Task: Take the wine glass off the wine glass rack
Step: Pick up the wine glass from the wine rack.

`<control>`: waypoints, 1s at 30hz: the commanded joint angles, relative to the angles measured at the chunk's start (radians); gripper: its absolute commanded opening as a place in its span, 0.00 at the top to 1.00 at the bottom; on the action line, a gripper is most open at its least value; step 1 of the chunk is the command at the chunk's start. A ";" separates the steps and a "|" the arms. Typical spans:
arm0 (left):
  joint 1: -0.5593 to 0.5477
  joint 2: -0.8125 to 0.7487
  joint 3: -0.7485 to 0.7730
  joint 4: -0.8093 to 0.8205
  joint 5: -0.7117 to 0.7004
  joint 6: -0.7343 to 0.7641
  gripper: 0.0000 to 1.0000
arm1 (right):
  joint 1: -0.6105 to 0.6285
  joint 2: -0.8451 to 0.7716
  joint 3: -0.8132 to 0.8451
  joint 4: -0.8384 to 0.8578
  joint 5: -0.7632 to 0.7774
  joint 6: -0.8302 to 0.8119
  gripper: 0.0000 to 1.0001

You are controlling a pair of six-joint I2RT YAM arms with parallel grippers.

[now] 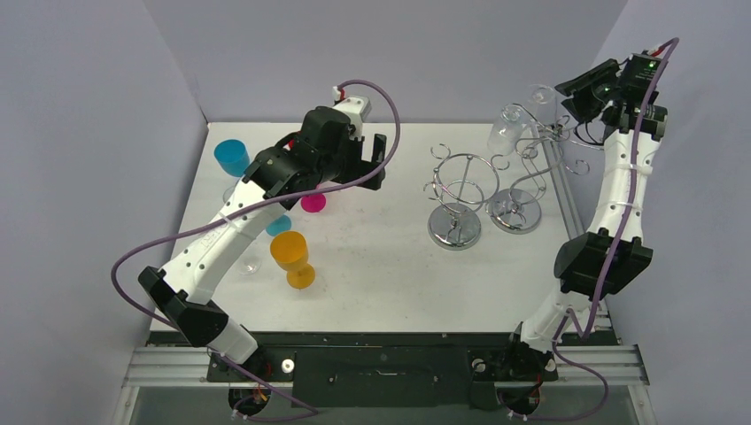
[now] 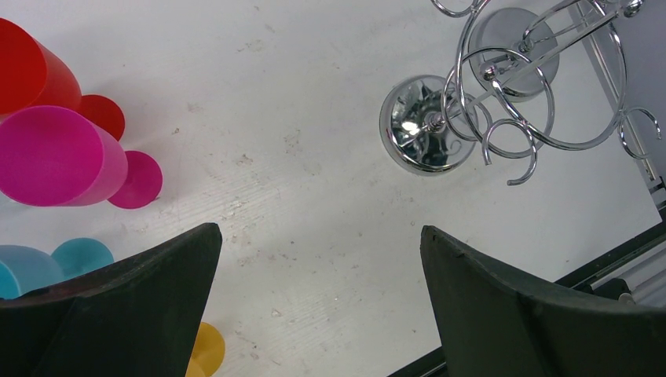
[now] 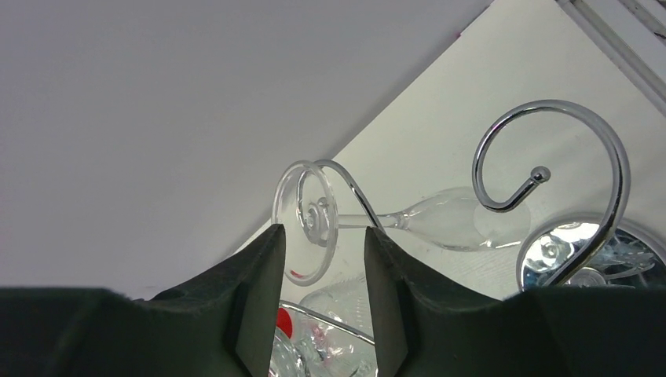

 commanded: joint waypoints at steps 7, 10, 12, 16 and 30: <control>-0.003 0.005 0.032 0.037 0.011 0.008 0.04 | 0.021 0.009 -0.011 0.035 -0.032 -0.011 0.66; -0.003 0.011 0.032 0.038 0.014 0.007 0.04 | 0.028 0.008 -0.034 0.040 -0.030 -0.013 0.68; -0.003 0.013 0.032 0.040 0.015 0.005 0.04 | 0.028 0.002 -0.050 0.046 -0.028 -0.011 0.68; -0.003 0.017 0.031 0.040 0.016 0.004 0.04 | 0.030 -0.003 -0.075 0.064 -0.032 -0.005 0.68; -0.004 0.027 0.027 0.043 0.018 0.002 0.04 | 0.021 -0.003 -0.072 0.086 -0.077 0.000 0.71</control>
